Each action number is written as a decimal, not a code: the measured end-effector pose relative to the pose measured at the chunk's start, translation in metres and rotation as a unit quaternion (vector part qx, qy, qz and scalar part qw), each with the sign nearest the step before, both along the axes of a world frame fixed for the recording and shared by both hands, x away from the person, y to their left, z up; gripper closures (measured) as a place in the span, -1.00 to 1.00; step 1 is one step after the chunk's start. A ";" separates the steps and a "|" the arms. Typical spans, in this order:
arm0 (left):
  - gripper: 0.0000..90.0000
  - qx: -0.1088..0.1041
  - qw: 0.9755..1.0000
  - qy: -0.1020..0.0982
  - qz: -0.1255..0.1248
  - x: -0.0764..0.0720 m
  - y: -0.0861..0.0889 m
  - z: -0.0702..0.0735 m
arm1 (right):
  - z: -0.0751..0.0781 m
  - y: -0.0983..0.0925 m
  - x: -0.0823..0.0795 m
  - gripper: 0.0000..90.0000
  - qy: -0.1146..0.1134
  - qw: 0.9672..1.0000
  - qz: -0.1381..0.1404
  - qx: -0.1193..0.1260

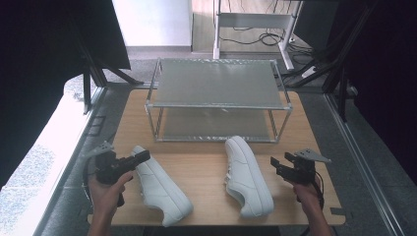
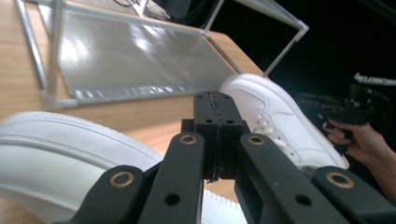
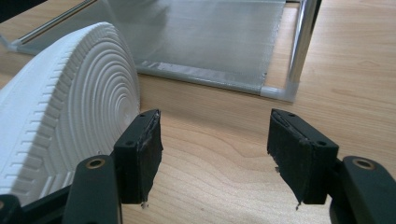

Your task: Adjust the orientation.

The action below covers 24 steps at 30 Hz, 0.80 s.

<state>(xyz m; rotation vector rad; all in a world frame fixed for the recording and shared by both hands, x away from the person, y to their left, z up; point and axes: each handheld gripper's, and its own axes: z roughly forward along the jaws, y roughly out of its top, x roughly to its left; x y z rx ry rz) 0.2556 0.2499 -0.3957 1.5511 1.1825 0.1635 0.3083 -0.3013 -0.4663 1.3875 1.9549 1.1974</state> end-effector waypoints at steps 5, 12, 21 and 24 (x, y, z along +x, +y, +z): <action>1.00 0.018 1.000 0.010 0.016 -0.008 0.015 0.001 | -0.002 -0.001 0.003 -0.21 0.006 1.000 -0.009 -0.002; 1.00 0.043 0.994 0.066 0.071 -0.021 0.035 -0.035 | -0.004 -0.001 0.005 -0.21 0.017 0.999 -0.028 -0.008; 0.99 0.043 0.994 0.094 0.031 -0.021 0.023 -0.061 | -0.005 -0.005 0.005 -0.21 0.022 0.999 -0.031 -0.008; 0.99 0.044 0.994 0.094 0.026 -0.019 0.017 -0.062 | -0.006 -0.005 0.005 -0.21 0.023 0.999 -0.031 -0.007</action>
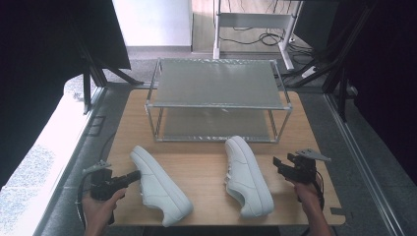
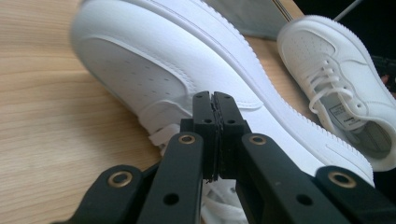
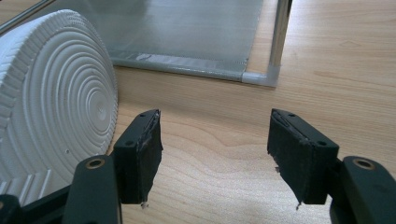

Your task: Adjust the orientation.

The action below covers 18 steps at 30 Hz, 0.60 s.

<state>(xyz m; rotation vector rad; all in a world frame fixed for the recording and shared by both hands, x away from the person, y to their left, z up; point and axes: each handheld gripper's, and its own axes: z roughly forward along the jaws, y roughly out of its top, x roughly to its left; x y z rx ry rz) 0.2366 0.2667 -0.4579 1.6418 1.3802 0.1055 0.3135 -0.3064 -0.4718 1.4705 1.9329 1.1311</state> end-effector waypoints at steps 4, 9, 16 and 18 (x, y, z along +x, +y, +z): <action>1.00 -0.004 1.000 0.001 -0.004 0.003 -0.003 0.002 | 0.000 0.000 0.000 -0.22 0.000 1.000 0.001 0.000; 1.00 -0.005 1.000 -0.002 -0.011 0.010 -0.011 0.006 | -0.001 0.000 0.001 -0.22 0.001 1.000 0.000 -0.001; 1.00 0.001 1.000 -0.010 -0.018 0.021 -0.023 0.014 | -0.002 0.001 0.002 -0.23 0.008 1.000 0.000 -0.006; 1.00 -0.001 1.000 -0.013 -0.021 0.025 -0.028 0.016 | -0.003 0.001 0.001 -0.23 0.008 1.000 0.001 -0.006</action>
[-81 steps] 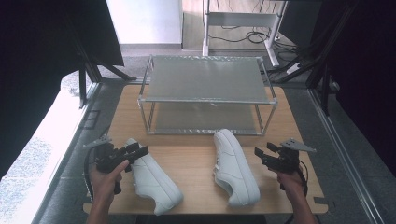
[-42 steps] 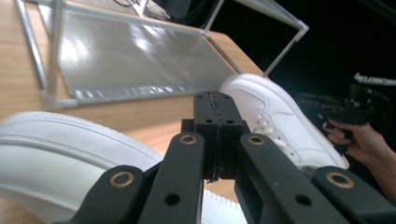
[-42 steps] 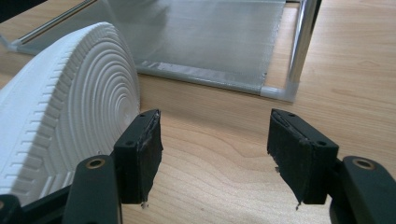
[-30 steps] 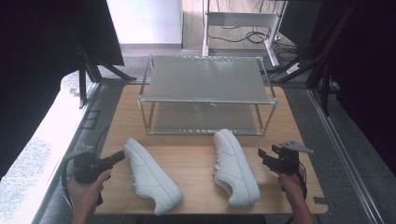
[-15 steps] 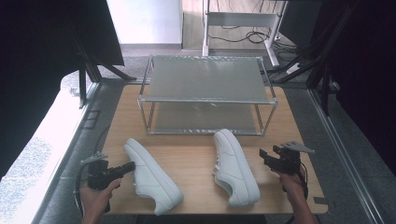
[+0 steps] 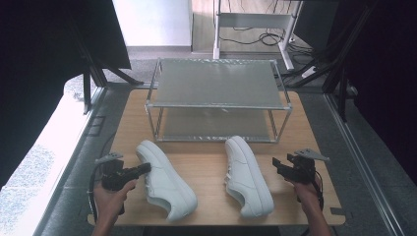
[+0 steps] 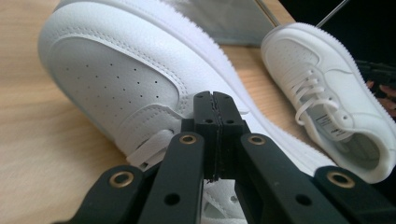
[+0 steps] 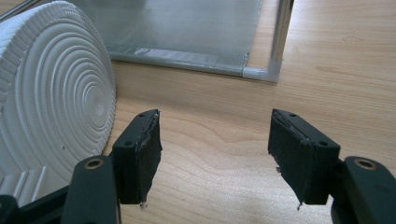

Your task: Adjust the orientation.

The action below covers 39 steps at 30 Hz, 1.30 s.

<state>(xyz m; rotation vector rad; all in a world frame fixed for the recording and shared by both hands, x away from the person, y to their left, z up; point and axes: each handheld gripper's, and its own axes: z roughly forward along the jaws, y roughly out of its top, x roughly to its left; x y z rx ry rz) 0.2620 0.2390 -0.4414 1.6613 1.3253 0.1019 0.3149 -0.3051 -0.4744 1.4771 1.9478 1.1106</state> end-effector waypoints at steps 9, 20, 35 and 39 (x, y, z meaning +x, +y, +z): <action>1.00 -0.015 1.000 0.000 -0.026 0.047 -0.039 0.002 | 0.000 -0.003 -0.001 -0.24 0.001 1.000 -0.004 0.004; 1.00 0.017 0.998 0.037 -0.056 0.081 -0.075 -0.008 | 0.000 -0.008 -0.001 -0.24 0.001 1.000 -0.013 0.009; 0.99 0.033 0.988 0.004 -0.149 0.022 -0.130 0.005 | -0.001 -0.004 -0.002 -0.24 0.003 1.000 -0.013 0.004; 1.00 0.075 0.984 0.018 -0.158 0.014 -0.144 -0.012 | -0.001 -0.006 -0.001 -0.24 0.003 1.000 -0.014 0.003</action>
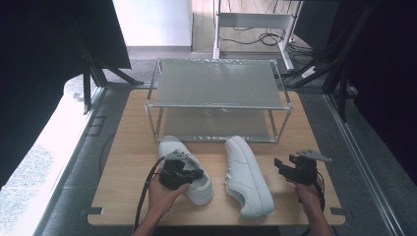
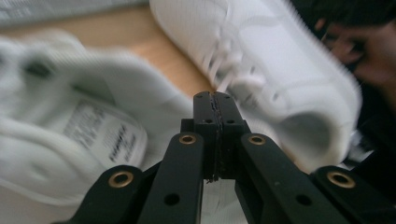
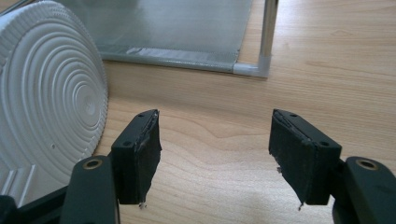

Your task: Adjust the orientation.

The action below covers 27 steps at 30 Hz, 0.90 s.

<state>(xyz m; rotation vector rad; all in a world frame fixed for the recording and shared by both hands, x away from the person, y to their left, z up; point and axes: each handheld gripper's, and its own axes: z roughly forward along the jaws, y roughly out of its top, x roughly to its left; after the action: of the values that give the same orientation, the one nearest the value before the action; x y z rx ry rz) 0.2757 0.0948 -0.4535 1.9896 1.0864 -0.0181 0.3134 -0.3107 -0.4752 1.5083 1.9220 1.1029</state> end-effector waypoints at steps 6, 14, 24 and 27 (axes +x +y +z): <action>1.00 0.012 1.000 0.022 -0.004 -0.003 0.001 -0.015 | -0.001 -0.001 0.000 -0.24 0.003 1.000 -0.001 0.000; 1.00 0.019 1.000 0.015 0.000 -0.011 0.010 -0.013 | -0.001 -0.004 0.000 -0.24 0.003 1.000 -0.007 0.003; 1.00 0.023 0.999 0.029 -0.006 -0.013 0.023 -0.012 | 0.000 -0.008 0.001 -0.24 0.001 1.000 -0.013 0.008; 1.00 0.029 0.999 0.032 -0.005 -0.016 0.031 -0.011 | 0.000 -0.010 0.000 -0.24 -0.001 1.000 -0.015 0.010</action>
<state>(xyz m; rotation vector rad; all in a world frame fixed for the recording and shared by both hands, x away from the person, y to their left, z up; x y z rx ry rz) 0.2598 0.1256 -0.4642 2.0595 1.1286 -0.0559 0.3136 -0.3205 -0.4748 1.5402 1.8857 1.1139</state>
